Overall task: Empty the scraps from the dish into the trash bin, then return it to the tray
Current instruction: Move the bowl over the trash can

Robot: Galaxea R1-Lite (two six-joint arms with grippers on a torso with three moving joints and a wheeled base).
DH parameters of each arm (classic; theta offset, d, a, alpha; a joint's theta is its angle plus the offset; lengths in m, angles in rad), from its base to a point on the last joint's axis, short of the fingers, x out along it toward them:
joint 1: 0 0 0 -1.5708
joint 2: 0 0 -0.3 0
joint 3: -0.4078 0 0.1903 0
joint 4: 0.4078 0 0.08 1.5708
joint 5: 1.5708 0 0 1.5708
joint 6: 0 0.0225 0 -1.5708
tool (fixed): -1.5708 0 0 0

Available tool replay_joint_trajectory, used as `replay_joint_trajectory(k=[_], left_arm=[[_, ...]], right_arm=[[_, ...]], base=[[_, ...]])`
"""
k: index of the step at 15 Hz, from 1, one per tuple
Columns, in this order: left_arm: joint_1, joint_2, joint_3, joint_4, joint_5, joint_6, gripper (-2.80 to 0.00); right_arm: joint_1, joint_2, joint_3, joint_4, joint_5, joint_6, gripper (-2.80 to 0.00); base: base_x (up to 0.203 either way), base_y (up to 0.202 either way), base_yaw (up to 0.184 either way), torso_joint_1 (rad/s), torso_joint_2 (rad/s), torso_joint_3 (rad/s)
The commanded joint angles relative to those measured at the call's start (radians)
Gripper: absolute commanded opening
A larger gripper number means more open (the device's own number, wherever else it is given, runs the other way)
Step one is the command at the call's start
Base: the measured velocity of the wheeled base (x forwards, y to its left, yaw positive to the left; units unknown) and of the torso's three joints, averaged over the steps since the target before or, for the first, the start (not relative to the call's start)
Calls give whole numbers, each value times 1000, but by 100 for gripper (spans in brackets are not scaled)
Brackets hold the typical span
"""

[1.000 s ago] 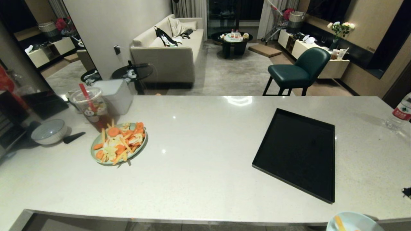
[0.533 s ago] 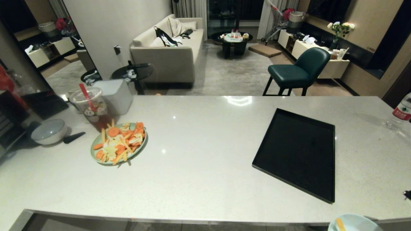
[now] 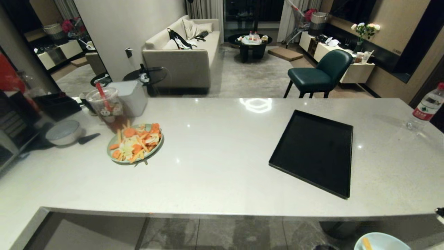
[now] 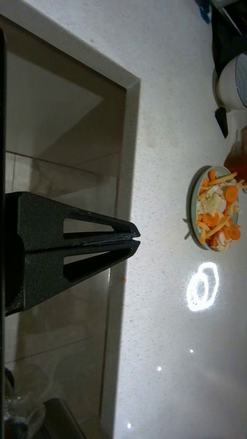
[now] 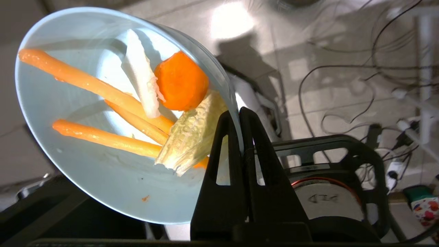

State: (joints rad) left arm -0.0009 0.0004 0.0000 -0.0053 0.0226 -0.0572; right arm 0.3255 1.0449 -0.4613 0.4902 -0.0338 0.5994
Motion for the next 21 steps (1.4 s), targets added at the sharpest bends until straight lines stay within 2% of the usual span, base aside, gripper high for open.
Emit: replay_joint_trajectory(k=[1, 15, 21], left_arm=[[1, 1, 0, -1, 0, -1, -280], [1, 1, 0, -1, 0, -1, -280], [0, 1, 0, -1, 0, -1, -280]], right_arm=[[0, 4, -2, 1, 21, 3, -280], [1, 96, -4, -12, 25, 5, -280], [1, 98, -5, -12, 37, 4, -280]], base=[[-193, 0, -1, 7, 6, 1], [-193, 0, -2, 2, 2, 3], [-10, 0, 0, 4, 1, 2]])
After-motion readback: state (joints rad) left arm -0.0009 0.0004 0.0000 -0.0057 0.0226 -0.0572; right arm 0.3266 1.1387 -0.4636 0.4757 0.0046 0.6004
